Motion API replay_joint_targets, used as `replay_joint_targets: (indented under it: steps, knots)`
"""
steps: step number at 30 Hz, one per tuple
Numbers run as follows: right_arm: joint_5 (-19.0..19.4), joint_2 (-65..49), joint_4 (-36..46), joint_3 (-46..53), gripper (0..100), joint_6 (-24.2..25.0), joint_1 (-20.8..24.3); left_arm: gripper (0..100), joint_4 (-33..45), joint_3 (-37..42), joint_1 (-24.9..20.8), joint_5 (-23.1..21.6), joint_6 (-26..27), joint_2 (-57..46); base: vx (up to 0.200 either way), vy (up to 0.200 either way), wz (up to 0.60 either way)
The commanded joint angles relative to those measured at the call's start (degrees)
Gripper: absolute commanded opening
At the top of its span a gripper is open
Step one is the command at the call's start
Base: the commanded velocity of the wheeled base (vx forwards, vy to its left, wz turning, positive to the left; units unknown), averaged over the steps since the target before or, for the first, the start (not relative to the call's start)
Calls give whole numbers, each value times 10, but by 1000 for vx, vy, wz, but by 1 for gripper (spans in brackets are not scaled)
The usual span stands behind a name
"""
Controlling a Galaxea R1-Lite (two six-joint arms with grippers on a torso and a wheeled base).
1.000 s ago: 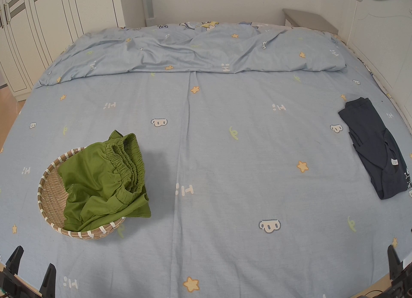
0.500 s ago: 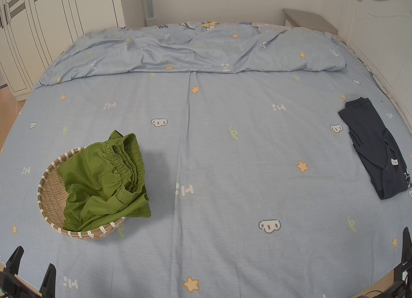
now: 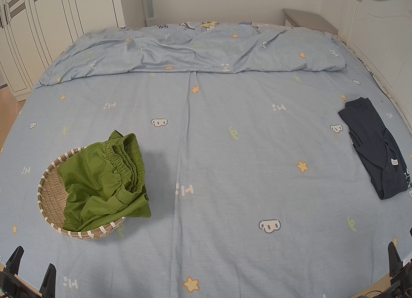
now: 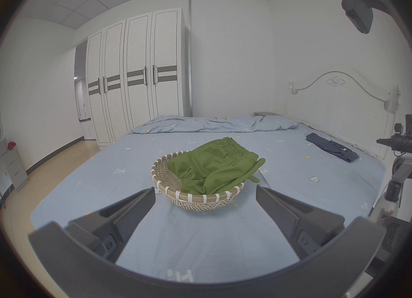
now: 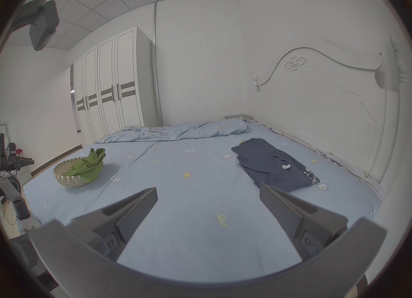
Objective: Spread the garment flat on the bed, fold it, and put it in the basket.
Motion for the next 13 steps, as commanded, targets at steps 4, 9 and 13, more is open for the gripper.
replay_joint_targets:
  steps: [4, 9, 13]
  knots:
    - [-2, -7, -2, 10, 100, -5, -1, 100, 0, 9, 0, 0, 0, -7, 0, 0, 0]
    - [0, -7, -2, 10, 100, -12, -1, 100, 0, 9, 0, 0, -1, -7, 0, 0, 0]
    - [-2, -7, -2, 10, 100, -10, -1, 100, 0, 9, 0, 0, -1, -7, 0, 0, 0]
